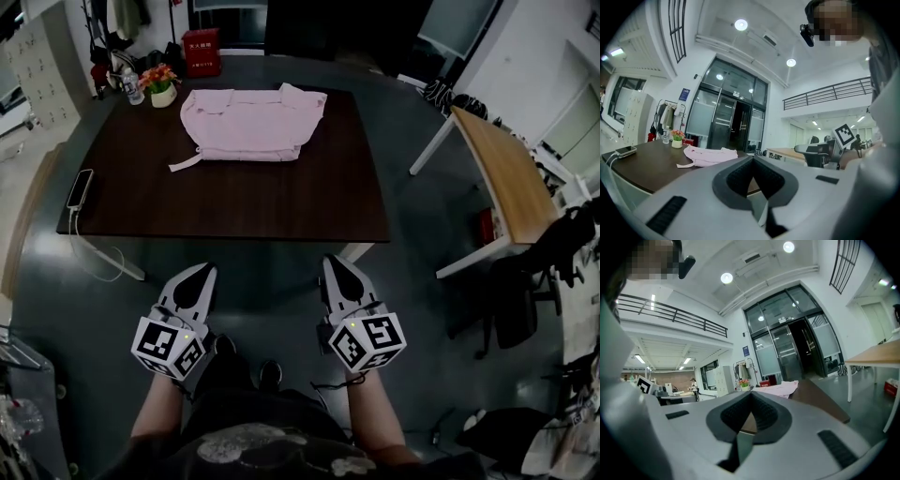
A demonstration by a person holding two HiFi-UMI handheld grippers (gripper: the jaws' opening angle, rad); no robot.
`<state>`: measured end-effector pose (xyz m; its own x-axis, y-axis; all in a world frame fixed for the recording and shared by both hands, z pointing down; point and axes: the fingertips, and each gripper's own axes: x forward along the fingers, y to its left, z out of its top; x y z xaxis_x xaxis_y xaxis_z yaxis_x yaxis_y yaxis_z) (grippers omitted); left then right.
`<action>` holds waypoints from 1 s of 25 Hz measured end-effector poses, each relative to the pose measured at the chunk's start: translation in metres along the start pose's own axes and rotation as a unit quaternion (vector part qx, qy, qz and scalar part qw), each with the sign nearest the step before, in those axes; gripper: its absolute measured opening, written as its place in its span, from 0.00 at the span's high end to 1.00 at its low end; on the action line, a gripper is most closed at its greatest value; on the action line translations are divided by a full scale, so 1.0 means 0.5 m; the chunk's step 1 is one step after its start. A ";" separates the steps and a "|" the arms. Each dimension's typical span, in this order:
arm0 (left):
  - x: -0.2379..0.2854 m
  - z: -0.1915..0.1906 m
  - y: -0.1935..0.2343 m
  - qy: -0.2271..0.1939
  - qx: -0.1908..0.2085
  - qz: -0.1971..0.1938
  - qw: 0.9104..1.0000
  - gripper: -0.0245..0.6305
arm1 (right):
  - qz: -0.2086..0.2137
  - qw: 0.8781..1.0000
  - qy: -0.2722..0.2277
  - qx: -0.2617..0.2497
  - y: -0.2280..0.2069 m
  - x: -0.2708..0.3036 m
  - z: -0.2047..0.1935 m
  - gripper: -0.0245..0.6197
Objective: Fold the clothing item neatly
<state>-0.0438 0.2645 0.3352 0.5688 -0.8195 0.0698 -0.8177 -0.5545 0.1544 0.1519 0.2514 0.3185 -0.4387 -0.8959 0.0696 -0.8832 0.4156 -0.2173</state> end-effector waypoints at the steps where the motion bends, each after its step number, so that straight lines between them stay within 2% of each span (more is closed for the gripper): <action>1: -0.014 -0.003 0.000 0.001 -0.003 0.003 1.000 0.95 | 0.001 1.000 0.006 0.001 0.007 -0.006 -0.010 0.97; 5: -0.063 -0.004 0.001 -0.005 -0.009 0.004 1.000 0.95 | 0.009 1.000 0.027 -0.006 0.046 -0.017 -0.040 0.97; 10: -0.118 0.001 0.012 -0.008 0.002 -0.007 1.000 0.95 | 0.015 0.999 0.040 -0.021 0.110 -0.007 -0.060 0.97; 17: -0.211 0.000 0.035 0.002 -0.020 -0.028 0.999 0.95 | -0.005 0.998 0.053 -0.035 0.212 -0.040 -0.071 0.97; 25: -0.252 -0.004 0.062 0.012 -0.012 -0.053 0.998 0.95 | -0.041 0.997 0.057 -0.040 0.264 -0.072 -0.100 0.97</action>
<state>-0.1407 0.3506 0.3330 0.6542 -0.7525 0.0759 -0.7506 -0.6338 0.1867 0.0429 0.3465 0.3361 -0.3773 -0.9054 0.1945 -0.9249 0.3579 -0.1281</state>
